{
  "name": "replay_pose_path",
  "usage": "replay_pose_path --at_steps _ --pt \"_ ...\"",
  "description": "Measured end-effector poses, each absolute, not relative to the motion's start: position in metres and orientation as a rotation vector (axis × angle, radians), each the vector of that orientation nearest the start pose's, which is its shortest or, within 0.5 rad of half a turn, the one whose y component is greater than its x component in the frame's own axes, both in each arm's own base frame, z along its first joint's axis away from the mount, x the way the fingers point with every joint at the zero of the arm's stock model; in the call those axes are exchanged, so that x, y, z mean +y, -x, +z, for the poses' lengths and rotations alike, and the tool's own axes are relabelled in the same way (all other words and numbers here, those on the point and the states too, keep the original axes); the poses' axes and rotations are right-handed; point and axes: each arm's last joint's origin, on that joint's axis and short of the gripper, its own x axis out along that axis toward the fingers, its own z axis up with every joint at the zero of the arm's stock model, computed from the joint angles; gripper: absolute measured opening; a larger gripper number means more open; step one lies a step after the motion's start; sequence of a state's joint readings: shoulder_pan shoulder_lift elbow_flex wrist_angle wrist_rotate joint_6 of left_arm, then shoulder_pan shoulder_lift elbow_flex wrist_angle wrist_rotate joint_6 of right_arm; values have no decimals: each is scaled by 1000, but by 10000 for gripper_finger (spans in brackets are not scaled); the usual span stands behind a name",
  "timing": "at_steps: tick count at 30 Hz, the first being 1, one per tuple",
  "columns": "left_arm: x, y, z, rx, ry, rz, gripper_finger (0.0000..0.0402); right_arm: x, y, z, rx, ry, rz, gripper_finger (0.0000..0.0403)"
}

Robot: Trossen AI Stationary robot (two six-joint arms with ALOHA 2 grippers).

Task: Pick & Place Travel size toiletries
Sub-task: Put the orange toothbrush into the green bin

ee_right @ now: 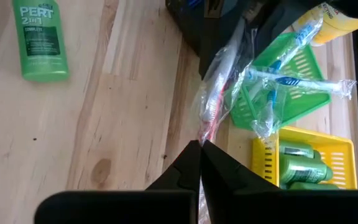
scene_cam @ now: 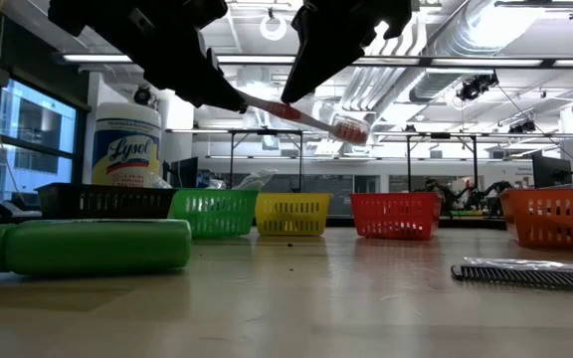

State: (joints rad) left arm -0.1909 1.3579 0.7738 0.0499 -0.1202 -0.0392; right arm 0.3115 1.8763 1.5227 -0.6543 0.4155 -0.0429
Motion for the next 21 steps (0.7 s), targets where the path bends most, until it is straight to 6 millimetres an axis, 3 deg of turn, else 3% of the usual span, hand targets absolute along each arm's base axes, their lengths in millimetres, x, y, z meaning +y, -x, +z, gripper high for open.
replay_pose_path --at_steps 11,15,21 --pt "-51 -281 229 507 -77 -64 19 113 -383 249 935 351 -89 16" --pt "-50 -279 236 470 -98 -68 19 118 -377 262 894 346 -80 75" --pt "-47 -265 245 421 -100 -44 19 114 -356 301 796 260 -79 187"
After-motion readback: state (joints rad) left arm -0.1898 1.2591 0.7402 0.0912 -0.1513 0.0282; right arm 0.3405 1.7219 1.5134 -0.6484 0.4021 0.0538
